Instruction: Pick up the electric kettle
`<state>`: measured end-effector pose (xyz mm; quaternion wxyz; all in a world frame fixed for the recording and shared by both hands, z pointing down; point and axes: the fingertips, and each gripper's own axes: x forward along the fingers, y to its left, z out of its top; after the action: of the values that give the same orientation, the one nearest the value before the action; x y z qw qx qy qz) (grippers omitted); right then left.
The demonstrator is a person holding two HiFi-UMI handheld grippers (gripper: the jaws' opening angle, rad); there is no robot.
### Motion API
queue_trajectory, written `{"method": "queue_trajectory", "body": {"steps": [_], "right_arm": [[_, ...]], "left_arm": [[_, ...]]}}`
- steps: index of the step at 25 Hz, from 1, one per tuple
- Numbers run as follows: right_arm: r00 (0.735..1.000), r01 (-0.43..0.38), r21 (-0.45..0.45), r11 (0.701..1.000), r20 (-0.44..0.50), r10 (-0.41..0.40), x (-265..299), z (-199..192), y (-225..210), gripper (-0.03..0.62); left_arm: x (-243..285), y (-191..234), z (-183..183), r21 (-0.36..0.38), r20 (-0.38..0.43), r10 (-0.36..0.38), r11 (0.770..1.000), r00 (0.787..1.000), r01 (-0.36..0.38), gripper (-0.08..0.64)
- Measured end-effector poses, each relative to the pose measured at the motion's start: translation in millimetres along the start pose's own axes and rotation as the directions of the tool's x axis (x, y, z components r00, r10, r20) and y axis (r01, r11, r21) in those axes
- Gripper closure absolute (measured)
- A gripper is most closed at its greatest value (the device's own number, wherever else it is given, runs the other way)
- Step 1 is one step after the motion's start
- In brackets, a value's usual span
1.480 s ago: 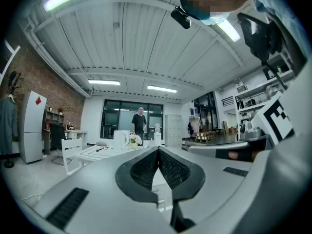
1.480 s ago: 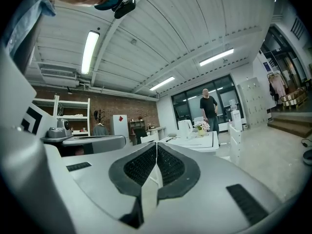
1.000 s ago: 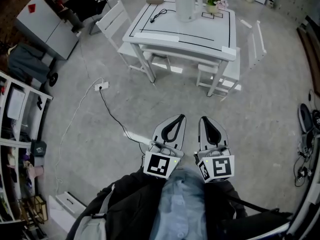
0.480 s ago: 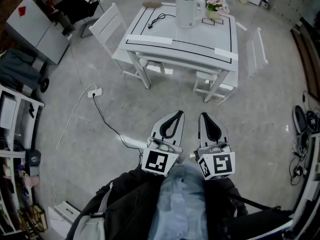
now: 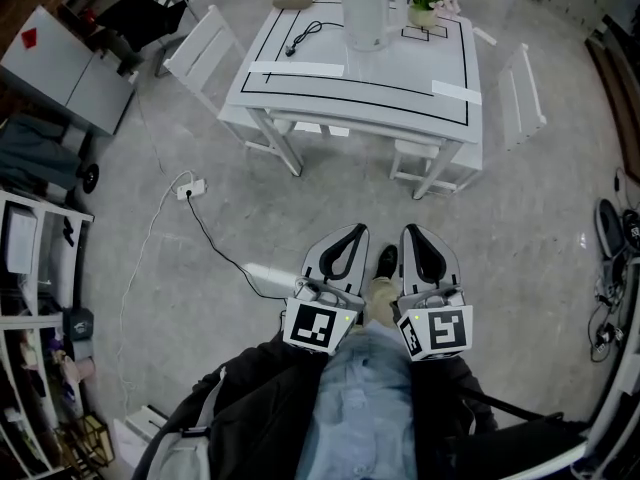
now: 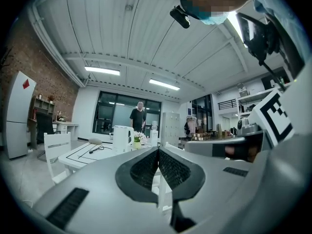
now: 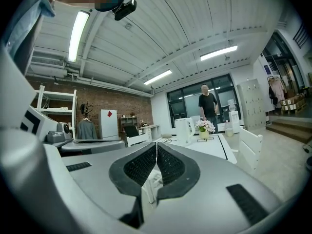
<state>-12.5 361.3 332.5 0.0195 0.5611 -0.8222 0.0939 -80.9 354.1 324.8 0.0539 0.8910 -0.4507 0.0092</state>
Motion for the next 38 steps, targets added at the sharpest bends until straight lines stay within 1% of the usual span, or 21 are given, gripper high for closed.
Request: {"method": "queue_trajectory", "body": {"steps": [5, 13, 18, 23, 27, 33, 38], "right_arm": [[1.0, -0.004, 0.019, 1.0, -0.008, 0.005, 33, -2, -26, 0.574], [1.0, -0.008, 0.047, 0.999, 0.004, 0.008, 91, 16, -83, 0.574], [0.999, -0.02, 0.056, 0.998, 0.028, 0.018, 117, 31, -116, 0.574], [0.997, -0.054, 0.04, 0.998, 0.063, 0.051, 140, 51, -142, 0.574], [0.995, -0.072, 0.046, 0.996, 0.077, 0.068, 156, 65, -155, 0.574], [0.993, -0.103, 0.038, 0.994, 0.069, 0.1, 178, 61, -165, 0.574], [0.991, -0.123, 0.017, 0.992, 0.063, 0.121, 201, 62, -166, 0.574]], "left_arm": [[38, 15, -6, 0.008, -0.027, 0.012, 1.0, 1.0, -0.012, 0.552], [120, 31, 3, 0.037, -0.049, 0.012, 0.999, 0.999, -0.011, 0.552], [162, 34, 14, 0.056, -0.047, 0.015, 0.998, 0.999, -0.012, 0.552], [198, 36, 32, 0.08, -0.007, 0.035, 0.996, 0.999, -0.034, 0.552], [216, 39, 38, 0.088, 0.0, 0.055, 0.995, 0.998, -0.055, 0.552], [234, 52, 35, 0.088, 0.0, 0.083, 0.993, 0.997, -0.083, 0.552], [247, 72, 36, 0.071, 0.015, 0.107, 0.992, 0.994, -0.108, 0.552]]}}
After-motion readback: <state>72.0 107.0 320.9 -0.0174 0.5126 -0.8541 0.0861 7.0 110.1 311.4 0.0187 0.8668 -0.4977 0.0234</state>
